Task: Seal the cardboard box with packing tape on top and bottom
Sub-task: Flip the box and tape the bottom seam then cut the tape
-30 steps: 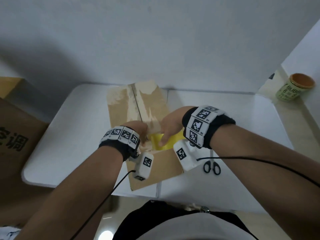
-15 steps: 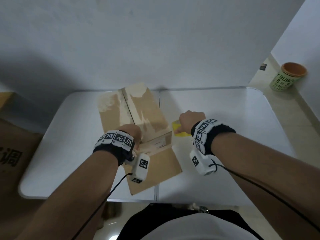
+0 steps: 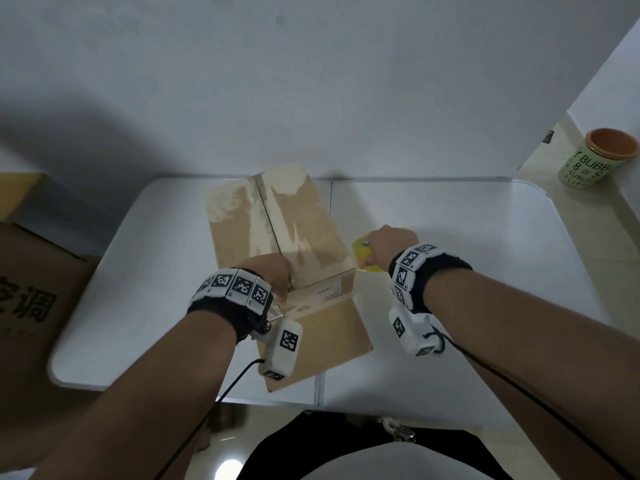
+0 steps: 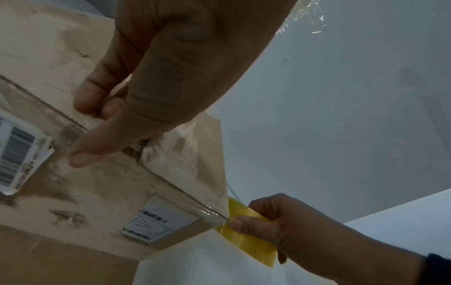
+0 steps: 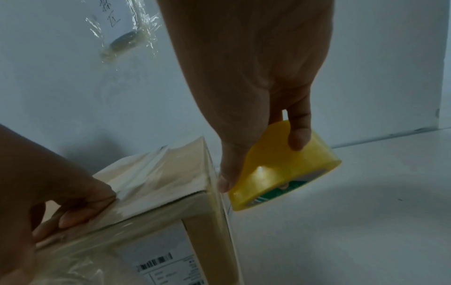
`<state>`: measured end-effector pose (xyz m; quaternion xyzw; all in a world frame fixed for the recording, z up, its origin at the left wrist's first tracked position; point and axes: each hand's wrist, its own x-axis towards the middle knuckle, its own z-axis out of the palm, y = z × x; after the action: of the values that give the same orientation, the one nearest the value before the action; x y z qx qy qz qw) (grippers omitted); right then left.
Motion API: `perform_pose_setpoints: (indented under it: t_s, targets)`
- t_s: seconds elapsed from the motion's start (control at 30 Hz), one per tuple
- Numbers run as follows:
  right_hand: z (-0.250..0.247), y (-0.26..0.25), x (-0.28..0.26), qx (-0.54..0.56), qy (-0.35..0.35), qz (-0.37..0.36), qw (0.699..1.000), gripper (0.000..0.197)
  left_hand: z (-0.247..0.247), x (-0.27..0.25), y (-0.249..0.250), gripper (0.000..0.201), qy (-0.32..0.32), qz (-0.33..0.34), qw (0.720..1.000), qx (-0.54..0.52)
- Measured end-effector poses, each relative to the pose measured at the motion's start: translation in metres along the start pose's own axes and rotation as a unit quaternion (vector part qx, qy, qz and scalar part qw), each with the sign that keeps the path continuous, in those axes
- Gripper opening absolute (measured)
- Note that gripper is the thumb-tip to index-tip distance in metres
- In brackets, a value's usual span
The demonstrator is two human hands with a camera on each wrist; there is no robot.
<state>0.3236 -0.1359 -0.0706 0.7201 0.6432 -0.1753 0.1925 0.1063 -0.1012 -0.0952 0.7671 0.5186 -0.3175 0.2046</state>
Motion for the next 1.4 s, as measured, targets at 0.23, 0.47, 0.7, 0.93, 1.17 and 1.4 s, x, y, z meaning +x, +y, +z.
perform_pose_setpoints:
  t_s: [0.23, 0.47, 0.7, 0.93, 1.17, 1.4]
  targets:
    - [0.001, -0.004, 0.009, 0.011, -0.014, -0.025, 1.0, 0.049, 0.007, 0.0, -0.003, 0.04, 0.026, 0.019, 0.999, 0.012]
    - [0.003, -0.004, 0.014, -0.007, -0.003, -0.047, 0.999, 0.043, 0.001, 0.0, 0.019, 0.053, 0.082, 0.048, 0.994, 0.051]
    - [0.006, -0.004, 0.015, -0.004, -0.003, -0.042, 0.999, 0.031, -0.015, 0.011, 0.045, 0.049, 0.096, 0.169, 0.98, 0.051]
    - [0.01, 0.0, 0.017, 0.033, -0.033, -0.039, 0.998, 0.037, -0.025, 0.021, 0.071, 0.021, 0.124, 0.211, 0.968, 0.058]
    - [-0.002, 0.023, 0.013, 0.101, -0.092, -0.054, 0.989, 0.016, -0.02, 0.031, 0.066, 0.015, 0.138, 0.245, 0.957, 0.075]
    - [0.004, 0.02, 0.016, 0.029, -0.005, 0.0, 1.0, 0.041, -0.02, 0.038, 0.065, 0.016, 0.13, 0.256, 0.955, 0.075]
